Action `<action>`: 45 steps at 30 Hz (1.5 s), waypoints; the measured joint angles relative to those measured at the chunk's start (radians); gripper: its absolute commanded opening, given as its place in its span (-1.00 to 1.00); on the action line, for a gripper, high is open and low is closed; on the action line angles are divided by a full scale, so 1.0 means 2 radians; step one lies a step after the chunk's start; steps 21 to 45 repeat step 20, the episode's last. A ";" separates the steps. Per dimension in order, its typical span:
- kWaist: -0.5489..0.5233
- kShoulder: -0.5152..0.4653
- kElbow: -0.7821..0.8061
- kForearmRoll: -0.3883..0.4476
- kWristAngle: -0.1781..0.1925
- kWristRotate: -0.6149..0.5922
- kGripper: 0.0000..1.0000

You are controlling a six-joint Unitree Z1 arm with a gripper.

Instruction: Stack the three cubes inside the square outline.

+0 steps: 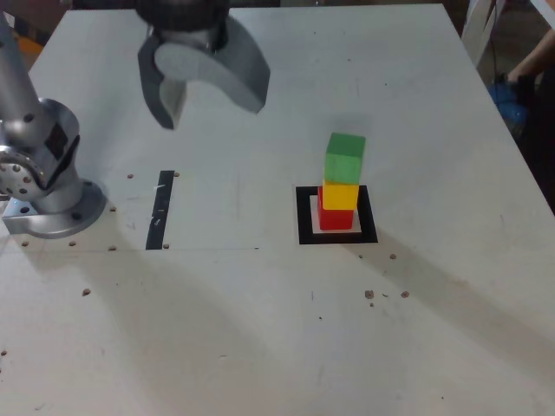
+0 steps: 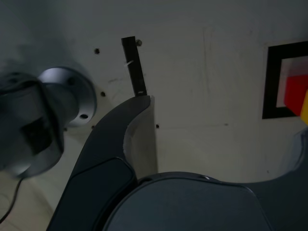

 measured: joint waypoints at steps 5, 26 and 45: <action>0.002 -0.033 0.086 -0.071 -0.014 -0.006 0.99; 0.002 -0.049 0.261 -0.158 -0.061 -0.008 0.99; 0.002 -0.049 0.261 -0.158 -0.061 -0.008 0.99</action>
